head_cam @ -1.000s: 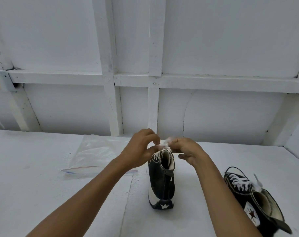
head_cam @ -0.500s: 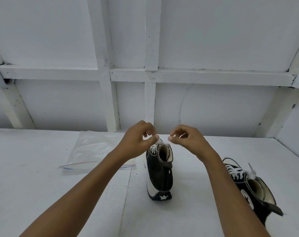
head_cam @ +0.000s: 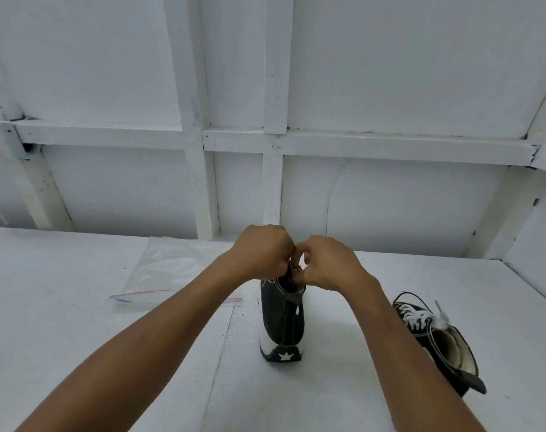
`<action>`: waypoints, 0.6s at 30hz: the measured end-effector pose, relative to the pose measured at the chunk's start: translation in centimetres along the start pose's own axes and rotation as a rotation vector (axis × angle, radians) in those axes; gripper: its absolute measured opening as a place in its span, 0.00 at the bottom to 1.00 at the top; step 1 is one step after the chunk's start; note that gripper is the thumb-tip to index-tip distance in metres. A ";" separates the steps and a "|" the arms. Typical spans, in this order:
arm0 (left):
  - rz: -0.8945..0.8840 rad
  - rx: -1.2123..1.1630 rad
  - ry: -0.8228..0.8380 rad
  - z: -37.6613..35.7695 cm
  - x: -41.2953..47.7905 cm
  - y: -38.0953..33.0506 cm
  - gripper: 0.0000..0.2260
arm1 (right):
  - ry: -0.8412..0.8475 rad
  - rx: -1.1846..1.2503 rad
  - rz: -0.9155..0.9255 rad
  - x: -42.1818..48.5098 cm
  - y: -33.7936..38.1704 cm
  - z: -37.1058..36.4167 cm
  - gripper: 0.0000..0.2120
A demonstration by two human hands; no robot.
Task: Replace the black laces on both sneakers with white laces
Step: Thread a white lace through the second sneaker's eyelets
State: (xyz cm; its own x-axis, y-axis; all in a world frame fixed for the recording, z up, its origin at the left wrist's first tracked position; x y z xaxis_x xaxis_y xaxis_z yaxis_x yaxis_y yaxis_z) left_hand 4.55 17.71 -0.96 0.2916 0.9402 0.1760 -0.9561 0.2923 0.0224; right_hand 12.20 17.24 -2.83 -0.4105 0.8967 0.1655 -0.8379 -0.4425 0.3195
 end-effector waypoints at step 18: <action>0.078 0.137 -0.027 -0.2 -2.0 -0.8 0.08 | -0.193 0.071 0.073 -1.4 0.1 0.6 0.05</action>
State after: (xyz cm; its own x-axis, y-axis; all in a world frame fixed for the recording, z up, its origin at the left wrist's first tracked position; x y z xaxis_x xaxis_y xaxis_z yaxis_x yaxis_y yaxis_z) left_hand 4.70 15.59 -1.50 0.2176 0.9534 0.2092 -0.9714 0.1907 0.1413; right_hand 12.87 15.96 -2.51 -0.3863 0.8474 0.3642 -0.7783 -0.5114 0.3644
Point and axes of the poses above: each hand's wrist, its own x-axis towards the middle knuckle, its own z-axis out of the back of the hand, y = z × x, the point moved 10 cm from there along x, towards the middle knuckle, and after that the axes turned 12 degrees about z, right-handed, at the moved point
